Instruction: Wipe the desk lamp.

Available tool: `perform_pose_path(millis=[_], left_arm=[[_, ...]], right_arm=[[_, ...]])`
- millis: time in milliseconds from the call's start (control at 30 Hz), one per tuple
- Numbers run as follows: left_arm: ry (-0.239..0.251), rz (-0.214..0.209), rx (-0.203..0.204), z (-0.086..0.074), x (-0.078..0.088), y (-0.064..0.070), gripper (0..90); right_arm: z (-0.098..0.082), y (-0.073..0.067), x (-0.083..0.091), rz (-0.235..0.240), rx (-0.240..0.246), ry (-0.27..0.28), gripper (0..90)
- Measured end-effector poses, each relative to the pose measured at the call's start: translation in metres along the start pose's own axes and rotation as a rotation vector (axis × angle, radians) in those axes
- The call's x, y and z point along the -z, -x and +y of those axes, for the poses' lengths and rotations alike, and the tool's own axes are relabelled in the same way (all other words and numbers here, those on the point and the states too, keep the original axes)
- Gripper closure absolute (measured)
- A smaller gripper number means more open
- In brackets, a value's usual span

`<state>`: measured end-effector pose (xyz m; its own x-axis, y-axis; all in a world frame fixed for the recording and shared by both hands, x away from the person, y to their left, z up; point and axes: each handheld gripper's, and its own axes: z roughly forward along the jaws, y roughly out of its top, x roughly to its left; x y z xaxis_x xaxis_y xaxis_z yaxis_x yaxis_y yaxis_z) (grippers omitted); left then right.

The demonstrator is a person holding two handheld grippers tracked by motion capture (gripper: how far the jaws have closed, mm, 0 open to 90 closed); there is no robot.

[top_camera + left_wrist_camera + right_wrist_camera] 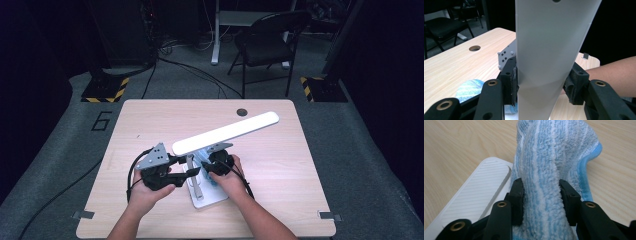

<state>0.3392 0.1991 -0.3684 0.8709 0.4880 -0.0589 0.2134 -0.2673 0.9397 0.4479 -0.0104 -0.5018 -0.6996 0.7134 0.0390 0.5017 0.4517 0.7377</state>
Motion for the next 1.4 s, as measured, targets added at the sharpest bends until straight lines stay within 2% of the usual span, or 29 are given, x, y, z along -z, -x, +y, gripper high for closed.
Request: perform_pose_path(millis=[167,567,667,700,733,833,933,967,1000,1133,1233,1300,1333,1400], left_arm=[[0.000,0.002,-0.005,0.000,0.001,0.000,51.8],[0.004,-0.001,0.000,-0.001,0.000,0.000,51.8],[0.004,0.000,-0.002,-0.001,0.000,0.000,51.8],[0.004,0.000,-0.002,-0.001,0.000,0.000,51.8],[0.004,0.000,-0.002,-0.001,0.000,0.000,51.8],[0.005,-0.002,0.001,-0.001,0.000,0.000,51.7],[0.005,-0.002,0.001,-0.001,0.000,0.000,51.7],[0.005,0.000,0.000,-0.001,0.000,0.000,51.7],[0.005,0.000,0.001,-0.001,0.000,0.000,51.7],[0.005,0.000,0.000,-0.001,0.000,0.000,51.7],[0.005,-0.001,0.002,-0.001,0.000,0.000,51.7],[0.009,0.004,0.001,-0.001,0.000,0.000,51.7],[0.009,0.005,0.000,-0.001,0.000,0.000,51.7],[0.009,0.004,0.000,-0.001,0.000,0.001,51.8]], right_arm=[[-0.008,0.000,0.006,0.031,-0.017,0.012,61.4],[-0.036,-0.007,0.030,0.062,0.011,0.045,61.4],[-0.042,-0.010,0.037,0.065,0.029,0.041,61.4],[-0.045,-0.012,0.039,0.068,0.014,0.038,61.3],[-0.047,-0.012,0.042,0.070,0.033,0.040,61.4],[-0.053,-0.015,0.047,0.076,0.023,0.040,61.3],[-0.058,-0.017,0.052,0.078,0.041,0.047,61.4],[-0.059,-0.018,0.053,0.082,0.030,0.041,61.3],[-0.059,-0.018,0.054,0.083,0.044,0.043,61.4],[-0.064,-0.020,0.059,0.090,0.034,0.040,61.4],[-0.068,-0.022,0.063,0.086,0.049,0.045,61.4],[-0.069,-0.025,0.066,0.087,0.042,0.037,61.4],[-0.070,-0.025,0.066,0.086,0.060,0.036,61.4],[-0.071,-0.028,0.070,0.090,0.061,0.016,61.4]])
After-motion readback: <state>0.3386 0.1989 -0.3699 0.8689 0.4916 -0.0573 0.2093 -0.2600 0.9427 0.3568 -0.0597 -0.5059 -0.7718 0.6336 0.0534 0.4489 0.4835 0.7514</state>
